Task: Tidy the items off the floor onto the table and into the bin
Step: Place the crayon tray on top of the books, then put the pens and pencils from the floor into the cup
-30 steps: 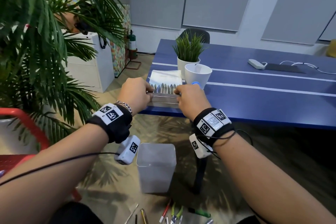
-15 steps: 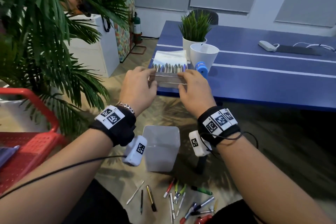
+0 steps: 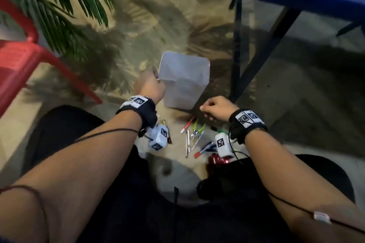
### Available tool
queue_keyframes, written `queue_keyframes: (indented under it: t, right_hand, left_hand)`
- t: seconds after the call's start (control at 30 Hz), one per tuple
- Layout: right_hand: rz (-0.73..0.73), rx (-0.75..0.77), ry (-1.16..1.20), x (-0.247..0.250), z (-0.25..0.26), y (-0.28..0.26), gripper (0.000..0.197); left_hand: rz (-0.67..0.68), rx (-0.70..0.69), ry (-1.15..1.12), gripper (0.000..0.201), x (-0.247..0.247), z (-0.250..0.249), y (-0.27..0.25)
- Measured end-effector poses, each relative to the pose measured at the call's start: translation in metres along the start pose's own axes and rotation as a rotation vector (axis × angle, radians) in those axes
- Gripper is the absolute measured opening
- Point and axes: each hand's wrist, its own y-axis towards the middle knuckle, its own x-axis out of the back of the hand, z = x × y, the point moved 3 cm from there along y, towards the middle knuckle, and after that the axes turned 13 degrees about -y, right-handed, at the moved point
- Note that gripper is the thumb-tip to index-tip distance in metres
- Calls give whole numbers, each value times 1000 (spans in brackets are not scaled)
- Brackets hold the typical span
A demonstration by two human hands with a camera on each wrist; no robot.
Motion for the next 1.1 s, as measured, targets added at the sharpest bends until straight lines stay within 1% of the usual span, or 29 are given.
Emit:
queue_keyframes:
  t: [0.03,0.1,0.13,0.17,0.2,0.23,0.27,0.33,0.4,0.43,0.5,0.53,0.57,0.6,0.63,0.67,0.7,0.73,0.77,0.83,0.9,0.93,0.97,1.0,1.07,1.1]
  right_hand:
    - [53,-58,8,-15,-15,14,21]
    - [148,-145,29,-41,-39,36,22]
    - [178,-192,49,-53,-51,46,22]
    - [190,-245,63,-62,-62,55,20]
    - [196,-295,70,-72,-72,64,16]
    - [206,-349,83,-83,-82,72,14]
    - [228,-402,106,-97,-93,82,13]
    - [286,-486,157,-130,-109,98,13]
    - [329,-551,189,-163,-123,111,13]
    - [344,-568,196,-179,-127,117,13]
    - [373,-585,238,-205,-135,124,12]
    - [376,-577,247,-217,-137,129,15]
    - [383,-551,239,-229,-136,133,18]
    - [400,-514,202,-240,-135,138,20]
    - [403,-467,160,-249,-133,143,20]
    - [415,-439,129,-259,-130,146,16]
    - [429,-412,107,-268,-128,149,11]
    - [435,-406,78,-277,-128,151,20]
    - [415,-400,59,-284,-128,152,28]
    - [387,-427,-8,-295,-126,151,30]
    - [372,-470,-78,-303,-123,151,36]
    - [374,-491,-82,-305,-120,151,43]
    - [372,-492,-105,-306,-119,150,48]
    - [373,-490,-151,-305,-116,149,53]
    - [374,-481,-232,-307,-118,149,55]
    - [376,-479,-266,-309,-120,149,54]
  left_hand:
    - [43,87,70,23,-7,17,5]
    - [171,243,248,36,-18,51,9]
    - [269,315,324,35,-24,69,9]
    - [395,371,406,29,-30,85,7]
    - [531,399,483,23,-38,101,4]
    - [655,420,557,21,-47,118,2]
    - [750,444,599,21,-57,136,-2]
    - [837,469,648,24,-76,171,-8]
    - [818,528,682,30,-94,207,-8]
    - [792,539,647,32,-102,223,-6]
    - [800,574,624,19,-121,255,0]
    - [812,600,643,16,-131,272,5]
    - [758,600,658,14,-138,286,12]
    - [682,592,655,17,-140,292,18]
    - [605,585,661,28,-144,300,26]
    - [546,606,659,37,-146,306,29]
    - [508,605,659,41,-149,310,33]
    - [480,601,645,42,-151,310,36]
    - [502,589,628,45,-158,314,40]
    - [513,584,567,58,-174,326,50]
    - [503,626,518,77,-186,341,55]
    - [525,662,518,82,-190,343,53]
    - [545,687,509,80,-188,335,48]
    - [542,689,508,72,-187,332,44]
    - [493,661,512,52,-187,331,37]
    - [479,624,519,43,-190,335,36]
